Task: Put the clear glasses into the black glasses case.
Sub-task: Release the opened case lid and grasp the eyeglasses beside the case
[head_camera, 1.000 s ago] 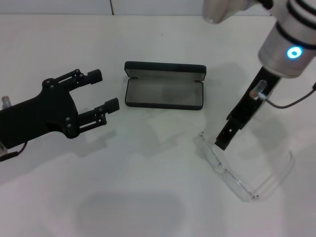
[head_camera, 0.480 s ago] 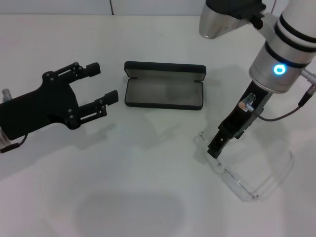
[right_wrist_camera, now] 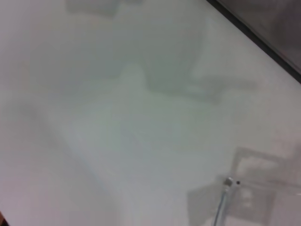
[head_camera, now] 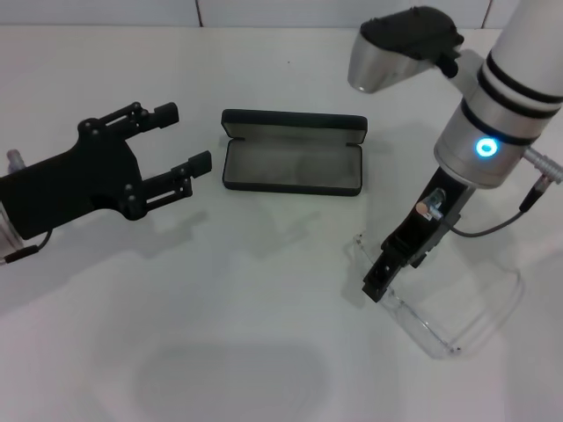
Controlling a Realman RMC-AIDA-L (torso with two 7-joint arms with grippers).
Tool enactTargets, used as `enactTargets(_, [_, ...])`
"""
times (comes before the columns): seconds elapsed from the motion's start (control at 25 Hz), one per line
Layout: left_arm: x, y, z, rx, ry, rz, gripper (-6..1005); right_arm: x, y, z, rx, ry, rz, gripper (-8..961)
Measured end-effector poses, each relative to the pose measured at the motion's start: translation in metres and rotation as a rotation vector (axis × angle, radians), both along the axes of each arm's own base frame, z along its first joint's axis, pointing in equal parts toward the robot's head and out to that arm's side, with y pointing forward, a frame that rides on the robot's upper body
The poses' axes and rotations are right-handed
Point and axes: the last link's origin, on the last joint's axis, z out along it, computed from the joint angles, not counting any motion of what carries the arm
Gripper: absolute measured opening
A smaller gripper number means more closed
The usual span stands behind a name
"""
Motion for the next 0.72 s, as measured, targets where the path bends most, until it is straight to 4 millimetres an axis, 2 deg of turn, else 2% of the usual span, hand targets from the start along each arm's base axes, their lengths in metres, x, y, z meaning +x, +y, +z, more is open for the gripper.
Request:
enactTargets(0.6, [-0.004, -0.002, -0.005, -0.008, -0.006, 0.01, 730, 0.013, -0.004, -0.01, -0.015, -0.018, -0.017, 769])
enactTargets(0.72, [-0.004, -0.002, -0.005, -0.007, -0.006, 0.01, 730, 0.014, -0.01, -0.012, -0.081, -0.068, 0.073, 692])
